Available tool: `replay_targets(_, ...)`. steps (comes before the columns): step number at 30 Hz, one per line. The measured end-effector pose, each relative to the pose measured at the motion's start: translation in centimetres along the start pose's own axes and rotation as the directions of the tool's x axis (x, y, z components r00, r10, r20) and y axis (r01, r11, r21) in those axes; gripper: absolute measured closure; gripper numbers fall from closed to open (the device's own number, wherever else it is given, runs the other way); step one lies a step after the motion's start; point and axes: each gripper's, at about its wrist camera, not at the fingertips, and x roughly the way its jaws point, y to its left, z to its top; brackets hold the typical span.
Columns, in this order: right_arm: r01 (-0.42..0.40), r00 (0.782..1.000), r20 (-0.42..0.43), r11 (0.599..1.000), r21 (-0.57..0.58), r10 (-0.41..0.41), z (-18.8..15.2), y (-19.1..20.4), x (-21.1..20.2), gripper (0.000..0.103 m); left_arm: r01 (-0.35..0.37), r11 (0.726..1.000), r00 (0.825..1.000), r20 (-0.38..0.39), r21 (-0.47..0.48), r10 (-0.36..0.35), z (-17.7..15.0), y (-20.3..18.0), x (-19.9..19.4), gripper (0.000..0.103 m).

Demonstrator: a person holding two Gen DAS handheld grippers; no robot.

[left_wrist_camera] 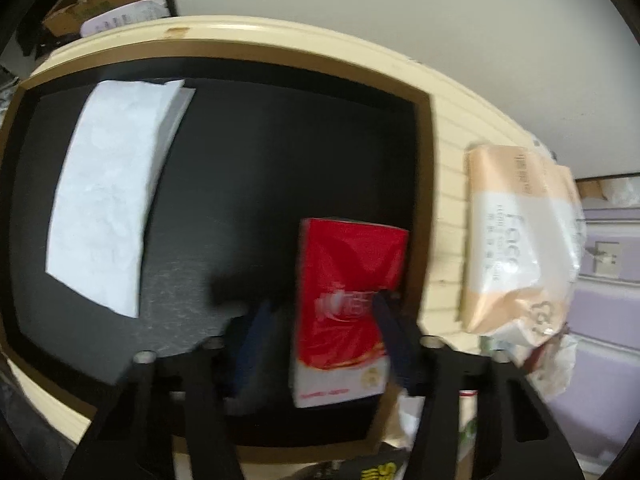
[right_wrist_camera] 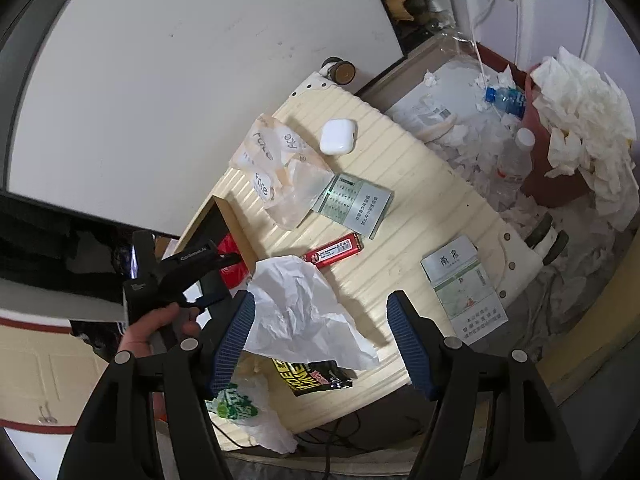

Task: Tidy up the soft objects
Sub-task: 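Grasp the red tissue pack in the tray with the left gripper, then lift the red tissue pack up from the tray with the left gripper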

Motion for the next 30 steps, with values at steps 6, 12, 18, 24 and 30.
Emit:
replay_targets(6,-0.011,1.000,0.012,1.000,0.022,0.011,0.1,-0.3,-0.4,0.036,-0.009,0.999,1.000,-0.004,0.035,0.009,-0.1,-0.1,-0.7,0.083)
replay_targets(12,-0.007,1.000,0.024,0.999,0.033,0.006,0.2,-0.5,-0.7,0.036,-0.136,0.990,0.988,0.077,0.039,0.133,0.4,2.3,-3.9,0.089)
replay_targets(18,-0.013,1.000,0.020,1.000,0.026,0.012,0.1,-0.2,-0.5,0.036,-0.153,0.987,0.984,0.098,0.044,0.148,0.4,5.4,-6.0,0.089)
replay_targets(24,-0.014,1.000,0.017,1.000,0.023,0.014,0.1,0.0,-0.4,0.036,-0.220,0.973,0.971,0.113,0.068,0.211,0.2,5.1,-5.7,0.087)
replay_targets(30,-0.010,1.000,0.015,1.000,0.025,0.010,0.0,0.0,-0.4,0.036,-0.250,0.964,0.967,0.078,0.091,0.243,-0.2,5.1,-4.6,0.061)
